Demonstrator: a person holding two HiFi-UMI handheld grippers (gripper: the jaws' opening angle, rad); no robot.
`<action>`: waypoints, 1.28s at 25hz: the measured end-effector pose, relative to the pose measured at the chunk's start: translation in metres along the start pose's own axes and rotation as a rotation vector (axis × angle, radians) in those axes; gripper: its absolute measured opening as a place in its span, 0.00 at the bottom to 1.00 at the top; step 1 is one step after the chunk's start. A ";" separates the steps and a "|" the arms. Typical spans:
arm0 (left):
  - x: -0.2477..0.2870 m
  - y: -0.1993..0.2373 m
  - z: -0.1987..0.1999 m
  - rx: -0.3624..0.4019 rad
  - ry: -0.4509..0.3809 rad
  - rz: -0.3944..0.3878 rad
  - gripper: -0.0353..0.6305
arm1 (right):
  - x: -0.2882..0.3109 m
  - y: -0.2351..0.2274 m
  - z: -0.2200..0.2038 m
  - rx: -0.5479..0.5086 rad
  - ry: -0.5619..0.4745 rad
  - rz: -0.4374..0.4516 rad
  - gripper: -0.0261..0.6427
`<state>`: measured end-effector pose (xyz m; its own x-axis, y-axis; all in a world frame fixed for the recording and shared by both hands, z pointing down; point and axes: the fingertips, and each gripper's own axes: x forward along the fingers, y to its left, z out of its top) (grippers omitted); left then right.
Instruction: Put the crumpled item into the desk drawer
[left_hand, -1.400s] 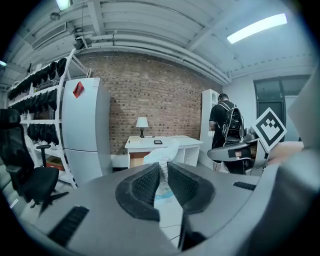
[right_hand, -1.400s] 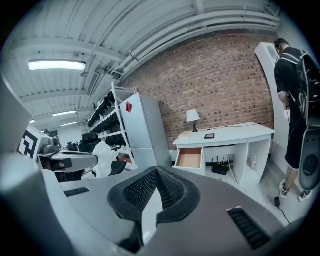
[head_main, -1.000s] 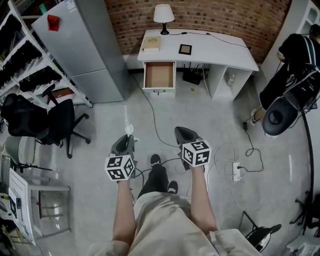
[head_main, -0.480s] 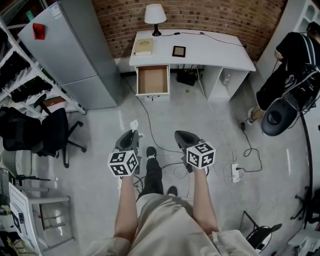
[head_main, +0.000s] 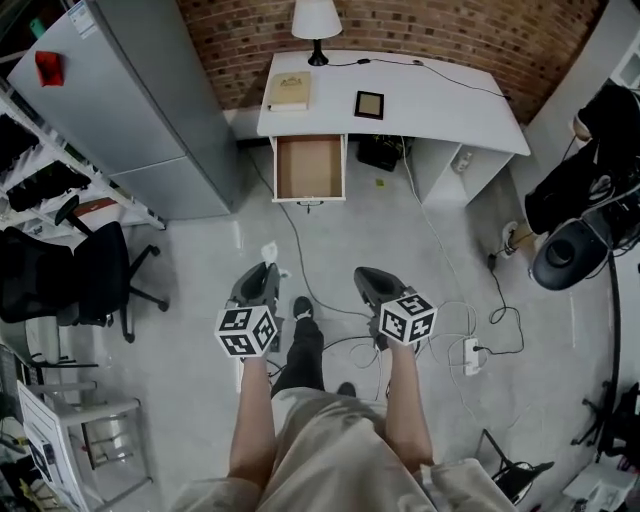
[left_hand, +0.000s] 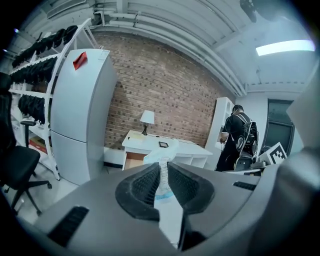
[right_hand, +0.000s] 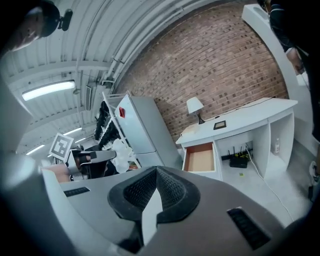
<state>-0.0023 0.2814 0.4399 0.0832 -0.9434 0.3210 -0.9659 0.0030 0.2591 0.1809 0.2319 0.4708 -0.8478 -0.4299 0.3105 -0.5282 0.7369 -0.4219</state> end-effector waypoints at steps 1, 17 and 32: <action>0.010 0.009 0.003 -0.004 0.006 0.002 0.15 | 0.013 0.001 0.002 -0.003 0.005 0.021 0.08; 0.206 0.081 0.054 0.008 0.123 -0.128 0.15 | 0.149 -0.114 0.090 0.167 -0.147 -0.153 0.08; 0.272 0.137 0.077 0.053 0.173 -0.158 0.15 | 0.243 -0.123 0.114 0.065 0.020 -0.180 0.08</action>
<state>-0.1307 -0.0008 0.4924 0.2708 -0.8598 0.4328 -0.9487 -0.1621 0.2716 0.0342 -0.0222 0.5013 -0.7386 -0.5409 0.4025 -0.6737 0.6134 -0.4121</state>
